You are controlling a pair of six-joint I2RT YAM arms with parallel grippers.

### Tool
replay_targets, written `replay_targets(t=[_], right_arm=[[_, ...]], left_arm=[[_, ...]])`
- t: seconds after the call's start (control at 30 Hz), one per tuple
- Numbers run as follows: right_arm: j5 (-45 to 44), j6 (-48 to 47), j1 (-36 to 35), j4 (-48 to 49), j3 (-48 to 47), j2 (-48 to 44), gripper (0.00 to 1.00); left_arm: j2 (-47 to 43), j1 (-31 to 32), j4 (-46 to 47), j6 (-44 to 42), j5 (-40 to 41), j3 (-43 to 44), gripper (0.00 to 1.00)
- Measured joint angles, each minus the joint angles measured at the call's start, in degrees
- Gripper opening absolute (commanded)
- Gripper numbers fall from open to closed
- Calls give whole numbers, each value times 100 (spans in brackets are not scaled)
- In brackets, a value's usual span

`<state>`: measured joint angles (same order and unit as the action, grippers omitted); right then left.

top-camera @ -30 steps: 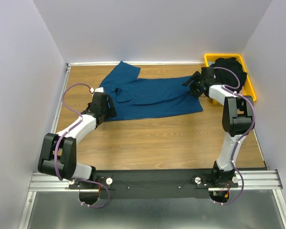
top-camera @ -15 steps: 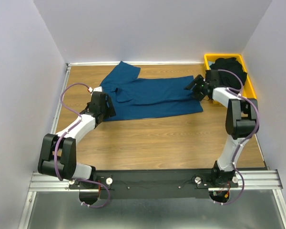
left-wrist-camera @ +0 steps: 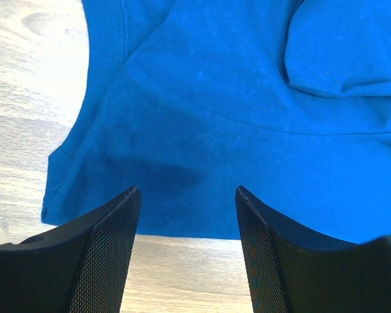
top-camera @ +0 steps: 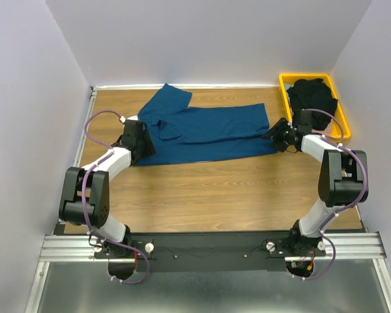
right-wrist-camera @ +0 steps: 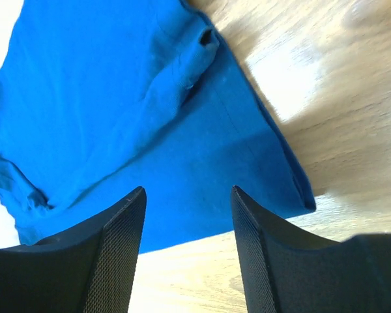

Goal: Fold and stack the t-shirts
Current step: Fold the tshirt

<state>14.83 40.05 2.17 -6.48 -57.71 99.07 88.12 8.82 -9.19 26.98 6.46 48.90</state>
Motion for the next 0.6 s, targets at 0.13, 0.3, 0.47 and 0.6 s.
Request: replay_targets(t=[0.13, 0.3, 0.47, 0.6], right_arm=[[98, -4, -4, 90, 79, -24, 58], [109, 0, 9, 264, 275, -26, 53], [129, 138, 195, 437, 728, 4, 52], [214, 350, 459, 780, 1200, -249, 53]], left_arm=[[74, -107, 7, -2, -11, 0, 68], [245, -264, 7, -4, -11, -2, 67], [407, -339, 4, -15, -11, -52, 67], [348, -363, 131, -24, -13, -188, 67]])
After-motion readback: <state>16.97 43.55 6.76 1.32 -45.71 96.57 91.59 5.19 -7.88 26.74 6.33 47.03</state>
